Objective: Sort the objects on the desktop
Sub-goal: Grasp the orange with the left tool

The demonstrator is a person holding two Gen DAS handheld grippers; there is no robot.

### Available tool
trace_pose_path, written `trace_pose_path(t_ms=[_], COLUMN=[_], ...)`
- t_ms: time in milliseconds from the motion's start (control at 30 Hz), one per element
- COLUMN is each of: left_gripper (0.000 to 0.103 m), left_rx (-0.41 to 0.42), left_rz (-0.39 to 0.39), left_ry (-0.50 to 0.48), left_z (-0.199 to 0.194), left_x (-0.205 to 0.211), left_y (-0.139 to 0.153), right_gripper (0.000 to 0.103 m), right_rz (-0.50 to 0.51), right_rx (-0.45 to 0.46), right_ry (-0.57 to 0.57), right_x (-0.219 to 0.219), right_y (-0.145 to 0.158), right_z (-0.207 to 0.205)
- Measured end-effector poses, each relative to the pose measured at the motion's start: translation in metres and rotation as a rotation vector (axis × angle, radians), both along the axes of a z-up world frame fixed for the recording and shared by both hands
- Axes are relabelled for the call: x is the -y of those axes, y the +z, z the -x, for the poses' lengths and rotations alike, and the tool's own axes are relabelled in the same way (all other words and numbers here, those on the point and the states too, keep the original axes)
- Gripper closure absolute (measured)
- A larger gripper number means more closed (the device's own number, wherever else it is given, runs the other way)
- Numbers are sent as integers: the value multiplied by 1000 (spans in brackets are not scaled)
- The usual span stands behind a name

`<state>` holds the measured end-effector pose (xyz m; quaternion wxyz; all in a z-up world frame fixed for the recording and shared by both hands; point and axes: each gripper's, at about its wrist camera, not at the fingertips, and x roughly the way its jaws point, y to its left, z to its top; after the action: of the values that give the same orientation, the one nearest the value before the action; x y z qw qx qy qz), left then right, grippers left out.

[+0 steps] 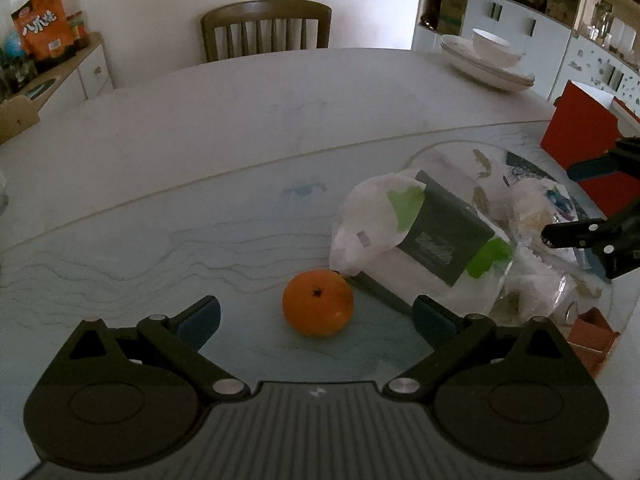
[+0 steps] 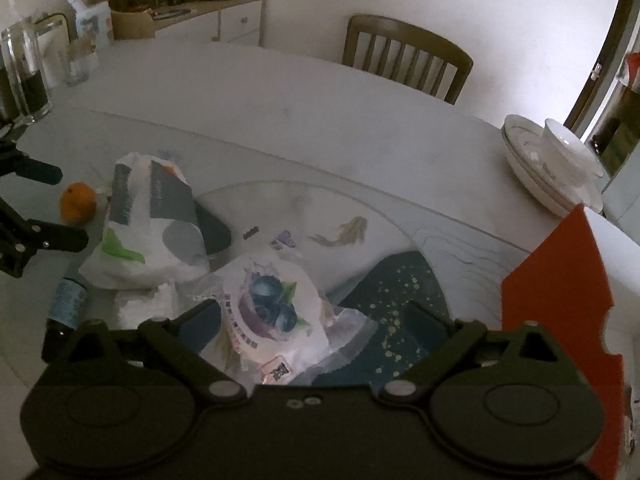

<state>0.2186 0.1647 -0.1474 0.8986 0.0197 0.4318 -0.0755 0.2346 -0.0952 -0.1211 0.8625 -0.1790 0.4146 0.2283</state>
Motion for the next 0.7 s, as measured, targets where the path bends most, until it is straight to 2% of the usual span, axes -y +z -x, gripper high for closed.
trace_pose_path(t_ms=[167,467,700], left_gripper=[1,4,23], left_rx=[7,5,25], left_rz=[-10,-8,-36], left_ry=[-11,-5,6], left_z=[1,0,2], left_x=[2,0,3], left_y=[-3,-9,-7], right_gripper=[7,23,29], right_rz=[-1,6,-44], right_rx=[-9,-51,-99], right_ry=[9,6,-35], right_x=[-5,-11,-6], right_y=[-4,-15,-17], right_z=[-5,-13,-18])
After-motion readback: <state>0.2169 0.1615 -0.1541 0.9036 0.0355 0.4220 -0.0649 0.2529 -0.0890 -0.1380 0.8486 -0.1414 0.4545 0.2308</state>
